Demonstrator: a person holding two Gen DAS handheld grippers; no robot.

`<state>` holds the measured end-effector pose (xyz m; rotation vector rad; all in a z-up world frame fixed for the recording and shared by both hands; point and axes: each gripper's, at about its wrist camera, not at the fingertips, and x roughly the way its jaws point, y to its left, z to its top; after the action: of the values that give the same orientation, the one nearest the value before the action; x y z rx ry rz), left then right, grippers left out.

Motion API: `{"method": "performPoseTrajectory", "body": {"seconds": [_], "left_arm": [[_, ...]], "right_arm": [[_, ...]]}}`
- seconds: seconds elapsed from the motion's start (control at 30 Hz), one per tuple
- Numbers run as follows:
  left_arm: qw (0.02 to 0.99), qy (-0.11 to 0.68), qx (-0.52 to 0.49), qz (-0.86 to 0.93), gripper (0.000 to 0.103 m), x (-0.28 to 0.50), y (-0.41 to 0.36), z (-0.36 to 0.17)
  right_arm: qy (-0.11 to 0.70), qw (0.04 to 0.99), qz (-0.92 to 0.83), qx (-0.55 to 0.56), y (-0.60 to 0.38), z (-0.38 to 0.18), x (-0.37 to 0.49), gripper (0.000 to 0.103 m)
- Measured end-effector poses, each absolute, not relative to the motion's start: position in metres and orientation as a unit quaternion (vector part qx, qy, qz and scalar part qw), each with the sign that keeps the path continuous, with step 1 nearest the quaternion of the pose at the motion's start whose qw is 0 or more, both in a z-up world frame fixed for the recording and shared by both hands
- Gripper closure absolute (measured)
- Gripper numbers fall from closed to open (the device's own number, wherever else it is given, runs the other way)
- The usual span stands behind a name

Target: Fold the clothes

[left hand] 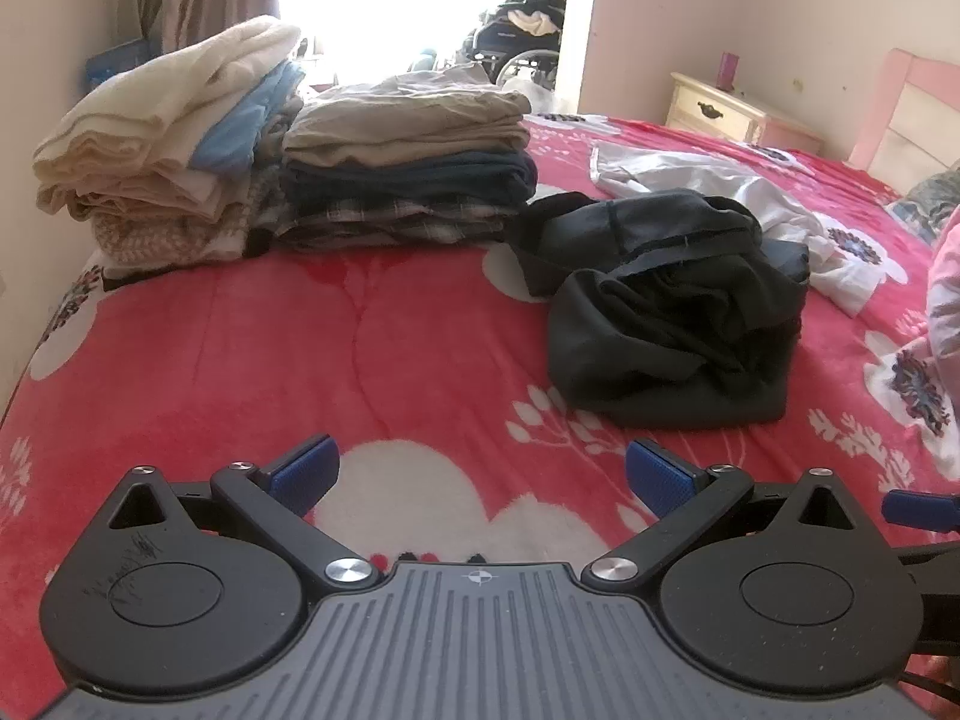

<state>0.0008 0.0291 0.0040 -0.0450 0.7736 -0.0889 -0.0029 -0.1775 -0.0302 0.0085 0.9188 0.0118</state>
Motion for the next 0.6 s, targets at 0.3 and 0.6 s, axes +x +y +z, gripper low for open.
{"method": "performPoseTrajectory", "body": {"seconds": [0.3,0.6], "left_arm": [[0.925,0.378,-0.024,-0.038,0.0,0.005,0.033,0.002],[0.925,0.378,-0.022,-0.037,0.0,0.001,0.029,0.001]], "right_arm": [[0.444,0.896,0.007,-0.001,-0.174,-0.031,-0.001,0.004],[0.444,0.896,0.009,-0.005,-0.17,-0.031,-0.002,0.004]]}}
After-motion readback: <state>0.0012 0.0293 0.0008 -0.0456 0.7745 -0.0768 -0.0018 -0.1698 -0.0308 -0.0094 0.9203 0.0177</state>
